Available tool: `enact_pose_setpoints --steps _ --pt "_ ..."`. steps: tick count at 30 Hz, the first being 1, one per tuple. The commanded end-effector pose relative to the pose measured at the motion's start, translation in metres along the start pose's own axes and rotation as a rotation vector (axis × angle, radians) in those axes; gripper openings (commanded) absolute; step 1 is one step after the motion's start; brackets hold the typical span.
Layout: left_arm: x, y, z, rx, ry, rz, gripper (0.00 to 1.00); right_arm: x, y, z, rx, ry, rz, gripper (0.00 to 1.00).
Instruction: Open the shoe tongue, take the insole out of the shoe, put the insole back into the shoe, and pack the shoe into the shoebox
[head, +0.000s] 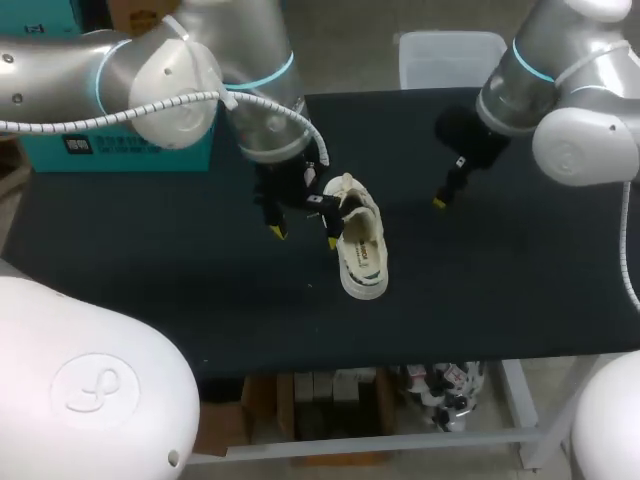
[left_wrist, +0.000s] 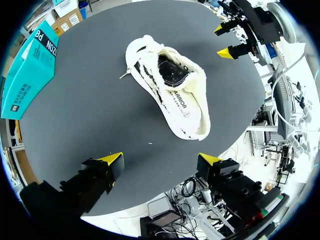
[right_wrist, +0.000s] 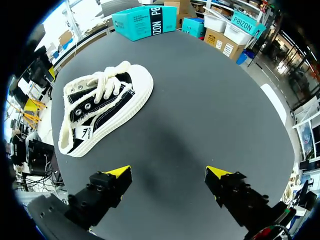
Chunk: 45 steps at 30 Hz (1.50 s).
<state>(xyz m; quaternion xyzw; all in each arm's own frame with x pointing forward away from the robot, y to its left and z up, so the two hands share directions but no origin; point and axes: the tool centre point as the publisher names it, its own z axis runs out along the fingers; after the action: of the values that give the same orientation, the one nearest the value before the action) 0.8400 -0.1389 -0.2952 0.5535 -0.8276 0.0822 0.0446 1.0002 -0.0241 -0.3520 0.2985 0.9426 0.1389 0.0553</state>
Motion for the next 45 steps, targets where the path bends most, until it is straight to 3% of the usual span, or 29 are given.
enact_pose_setpoints --steps 1,8,14,19,22,24,28,37,40,41,42,45 --pt "0.007 -0.012 0.022 0.005 -0.008 -0.04 1.0 -0.002 0.004 -0.001 0.024 0.012 -0.001 1.0" --pt "0.008 -0.027 0.045 0.055 -0.041 -0.136 1.0 -0.002 0.004 -0.001 0.024 0.012 -0.001 1.0" --pt "0.008 -0.041 0.056 0.084 -0.028 -0.193 0.97 -0.01 0.002 0.002 0.039 -0.055 -0.142 1.0" --pt "0.01 -0.049 0.062 0.101 -0.027 -0.225 0.82 -0.015 0.001 0.004 0.051 -0.064 -0.251 1.0" --pt "0.01 -0.054 0.065 0.119 -0.036 -0.24 0.6 -0.018 -0.001 0.006 0.04 -0.073 -0.299 1.0" --pt "0.01 -0.056 0.066 0.129 -0.044 -0.247 0.53 -0.019 -0.002 0.007 0.044 -0.077 -0.32 1.0" --pt "0.011 -0.061 0.07 0.168 -0.065 -0.264 0.47 -0.022 0.0 0.01 0.053 -0.065 -0.369 1.0" --pt "0.01 -0.073 0.077 0.206 -0.068 -0.295 0.44 -0.023 0.0 0.011 0.059 -0.061 -0.369 1.0" --pt "0.01 -0.075 0.078 0.215 -0.071 -0.301 0.23 -0.023 0.0 0.011 0.059 -0.061 -0.369 1.0" --pt "0.011 -0.075 0.078 0.222 -0.081 -0.305 0.08 -0.023 0.0 0.011 0.059 -0.061 -0.369 1.0" --pt "0.011 -0.076 0.078 0.219 -0.074 -0.305 0.0 -0.023 0.0 0.011 0.059 -0.061 -0.369 1.0" --pt "0.009 -0.076 0.077 0.226 -0.078 -0.31 0.0 -0.023 0.0 0.011 0.059 -0.061 -0.369 1.0"
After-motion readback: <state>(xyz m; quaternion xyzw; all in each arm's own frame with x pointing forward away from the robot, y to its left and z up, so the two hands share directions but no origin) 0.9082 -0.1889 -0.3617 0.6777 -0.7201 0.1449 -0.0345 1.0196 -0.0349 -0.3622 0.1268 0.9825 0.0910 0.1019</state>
